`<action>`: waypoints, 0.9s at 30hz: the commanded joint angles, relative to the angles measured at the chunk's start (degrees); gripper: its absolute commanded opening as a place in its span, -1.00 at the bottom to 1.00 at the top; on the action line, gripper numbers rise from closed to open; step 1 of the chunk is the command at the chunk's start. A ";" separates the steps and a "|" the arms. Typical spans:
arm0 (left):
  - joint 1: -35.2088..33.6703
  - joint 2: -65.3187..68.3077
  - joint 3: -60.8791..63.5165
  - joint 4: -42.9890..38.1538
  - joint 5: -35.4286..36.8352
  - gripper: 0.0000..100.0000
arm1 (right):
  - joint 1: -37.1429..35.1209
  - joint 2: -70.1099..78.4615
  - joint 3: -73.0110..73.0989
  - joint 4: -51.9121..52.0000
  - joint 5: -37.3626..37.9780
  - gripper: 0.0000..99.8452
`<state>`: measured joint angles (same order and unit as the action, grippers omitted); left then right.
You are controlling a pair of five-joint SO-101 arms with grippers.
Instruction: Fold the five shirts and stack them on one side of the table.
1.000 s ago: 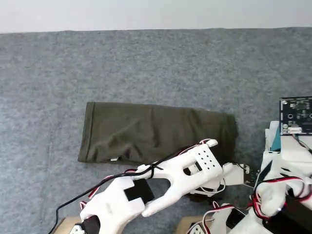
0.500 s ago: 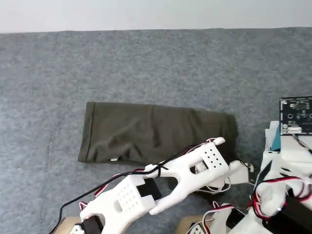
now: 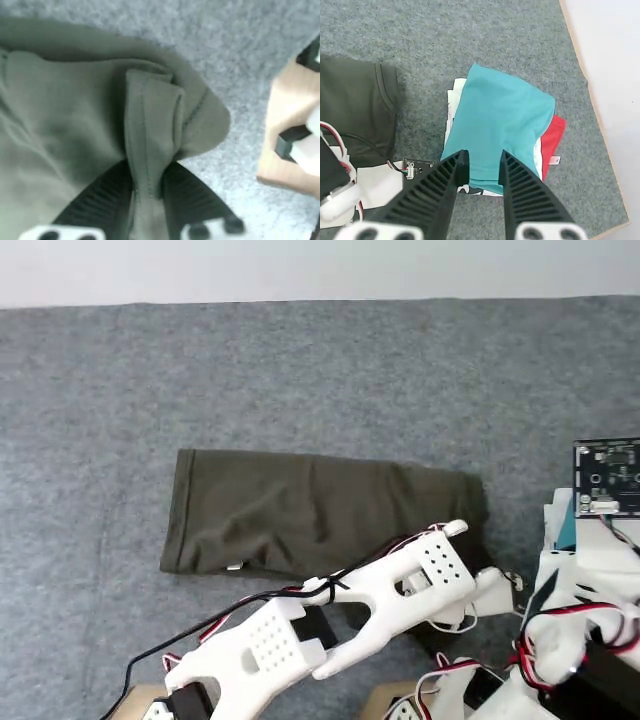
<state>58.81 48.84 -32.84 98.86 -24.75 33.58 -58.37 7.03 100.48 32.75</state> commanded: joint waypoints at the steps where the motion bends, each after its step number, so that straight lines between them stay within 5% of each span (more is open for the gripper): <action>1: -1.76 -0.79 -5.93 1.58 0.44 -0.99 | 0.66 -0.04 -0.44 2.24 -0.18 -0.78; 27: -15.21 -0.18 -16.13 1.32 -0.18 -0.99 | 0.66 0.04 -0.26 2.24 -0.26 -0.78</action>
<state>44.22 49.63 -46.81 98.86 -24.75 33.58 -58.37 7.03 100.48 32.75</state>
